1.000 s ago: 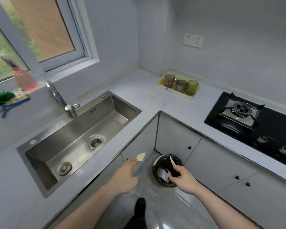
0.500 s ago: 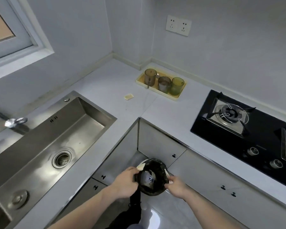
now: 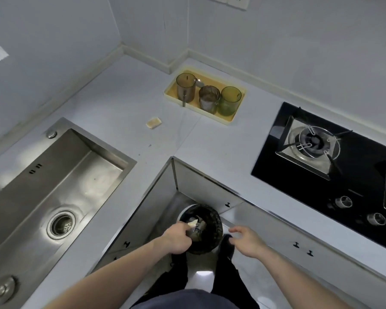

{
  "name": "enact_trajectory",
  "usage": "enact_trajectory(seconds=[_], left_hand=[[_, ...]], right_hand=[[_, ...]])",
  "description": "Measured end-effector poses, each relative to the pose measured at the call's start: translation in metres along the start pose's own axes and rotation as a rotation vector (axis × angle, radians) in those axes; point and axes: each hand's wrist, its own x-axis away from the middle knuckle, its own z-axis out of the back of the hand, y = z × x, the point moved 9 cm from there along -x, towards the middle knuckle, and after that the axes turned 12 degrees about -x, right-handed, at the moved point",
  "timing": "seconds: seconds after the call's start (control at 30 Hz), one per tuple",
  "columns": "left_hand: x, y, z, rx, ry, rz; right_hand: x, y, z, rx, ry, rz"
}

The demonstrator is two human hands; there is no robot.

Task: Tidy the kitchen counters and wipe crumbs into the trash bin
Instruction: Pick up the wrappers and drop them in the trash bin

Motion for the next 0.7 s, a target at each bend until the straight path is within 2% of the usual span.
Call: enact_trajectory(seconds=[0.2, 0.47, 0.6, 0.7], left_hand=[[-0.031, 0.024, -0.007, 0.043, -0.025, 0.086], [-0.045, 0.038, -0.013, 0.049, -0.037, 0.087], [-0.038, 0.026, 0.022, 0.043, 0.079, 0.096], [-0.026, 0.017, 0.077, 0.033, 0.268, 0.093]], right_hand=[[-0.012, -0.017, 0.032, 0.061, -0.030, 0.057], [-0.021, -0.047, 0.039, 0.090, -0.126, 0.116], [-0.023, -0.067, 0.042, 0.133, -0.157, 0.187], [-0.022, -0.091, 0.051, 0.123, -0.154, 0.241]])
